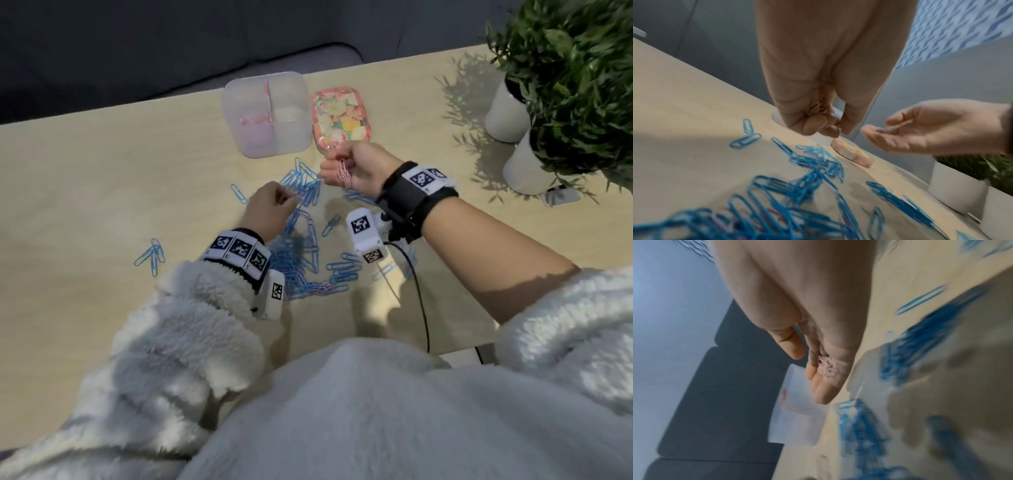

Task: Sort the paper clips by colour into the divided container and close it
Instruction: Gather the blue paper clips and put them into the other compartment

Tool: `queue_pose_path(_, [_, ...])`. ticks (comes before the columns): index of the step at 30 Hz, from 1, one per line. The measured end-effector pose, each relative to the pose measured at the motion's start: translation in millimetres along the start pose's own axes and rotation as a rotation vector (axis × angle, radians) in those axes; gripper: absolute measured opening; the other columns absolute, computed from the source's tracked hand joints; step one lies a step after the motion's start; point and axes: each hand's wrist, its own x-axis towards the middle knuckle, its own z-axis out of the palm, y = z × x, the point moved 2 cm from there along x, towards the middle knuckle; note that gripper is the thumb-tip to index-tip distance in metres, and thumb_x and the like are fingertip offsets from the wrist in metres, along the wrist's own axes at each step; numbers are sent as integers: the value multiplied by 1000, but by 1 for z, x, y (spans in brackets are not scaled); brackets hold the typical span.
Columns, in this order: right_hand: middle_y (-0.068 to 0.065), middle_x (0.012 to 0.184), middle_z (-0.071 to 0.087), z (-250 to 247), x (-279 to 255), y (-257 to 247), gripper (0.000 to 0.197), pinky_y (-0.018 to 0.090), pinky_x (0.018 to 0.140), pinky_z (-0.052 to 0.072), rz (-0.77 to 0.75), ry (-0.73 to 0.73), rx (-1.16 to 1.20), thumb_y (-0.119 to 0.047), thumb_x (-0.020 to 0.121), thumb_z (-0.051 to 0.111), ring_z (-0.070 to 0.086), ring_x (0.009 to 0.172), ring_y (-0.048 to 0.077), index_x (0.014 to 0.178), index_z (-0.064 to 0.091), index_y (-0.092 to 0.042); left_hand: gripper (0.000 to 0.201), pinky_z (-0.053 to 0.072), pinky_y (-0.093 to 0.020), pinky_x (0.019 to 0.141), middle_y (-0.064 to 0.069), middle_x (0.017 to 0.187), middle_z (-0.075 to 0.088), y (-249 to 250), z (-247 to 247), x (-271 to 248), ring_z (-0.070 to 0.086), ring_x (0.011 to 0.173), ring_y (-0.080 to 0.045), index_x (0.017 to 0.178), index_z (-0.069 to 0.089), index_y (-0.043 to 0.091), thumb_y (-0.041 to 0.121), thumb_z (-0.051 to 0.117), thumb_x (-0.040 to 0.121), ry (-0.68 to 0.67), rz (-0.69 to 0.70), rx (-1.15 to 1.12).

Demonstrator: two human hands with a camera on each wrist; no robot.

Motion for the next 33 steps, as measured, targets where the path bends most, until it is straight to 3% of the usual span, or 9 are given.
queue_pose_path(4, [16,75,52,46,26,-54,30,31,60,51,-40,-11,56,-5,94,26,55,67,26,74,48,-1,17,38,-30,75,-5,90,53,-16,-23,1,47,83,-18,101,58,4,17,53,91,69,-31,-8])
queue_pose_path(7, [9,62,42,81,38,-80,33,35,48,47,-79,-22,108,1,90,24,44,54,24,64,43,-5,26,42,-35,77,-10,90,54,-24,-34,2,51,83,-25,115,56,6,18,46,95,75,-53,15])
queue_pose_path(13, [3,62,30,123,70,-89,28,26,55,27,-128,80,-105,-6,91,30,25,52,16,64,35,-13,26,33,-28,55,1,71,47,-17,-57,20,41,60,-12,109,60,2,8,42,92,148,-87,9])
queue_pose_path(18, [1,60,31,107,73,-87,26,23,53,24,-151,62,-39,-5,87,35,24,45,12,63,37,-16,29,39,-22,65,-5,84,53,7,-78,59,52,77,-24,109,60,4,4,40,89,210,-55,22])
queue_pose_path(20, [7,65,41,94,62,-89,23,23,51,7,-156,37,11,-8,87,35,34,51,16,66,42,-15,31,43,-28,79,-13,103,61,17,-83,81,56,95,-29,108,61,6,4,39,86,229,-55,71])
queue_pose_path(21, [12,73,50,86,55,-88,25,54,103,4,-169,29,-8,-10,91,34,46,60,19,69,45,-15,32,43,-31,84,-16,110,61,22,-83,92,56,101,-31,107,61,6,3,39,85,233,-43,111])
queue_pose_path(22, [14,84,58,77,51,-86,26,34,85,51,-190,45,-25,-10,94,34,54,72,20,73,49,-14,33,44,-32,88,-18,114,61,27,-83,103,56,105,-32,107,61,5,2,38,84,226,-24,157])
queue_pose_path(27, [4,62,52,39,18,-57,24,13,43,36,-217,10,-107,-1,93,42,47,46,8,71,48,-10,37,40,-36,99,-19,128,55,44,-73,129,51,119,-34,125,51,4,5,40,89,103,5,374])
queue_pose_path(33, [4,74,65,-6,2,5,27,20,54,46,-303,28,-821,8,83,45,56,51,-2,81,66,-9,29,35,-33,100,-17,123,58,35,-66,94,50,117,-32,113,60,5,7,45,89,165,250,291])
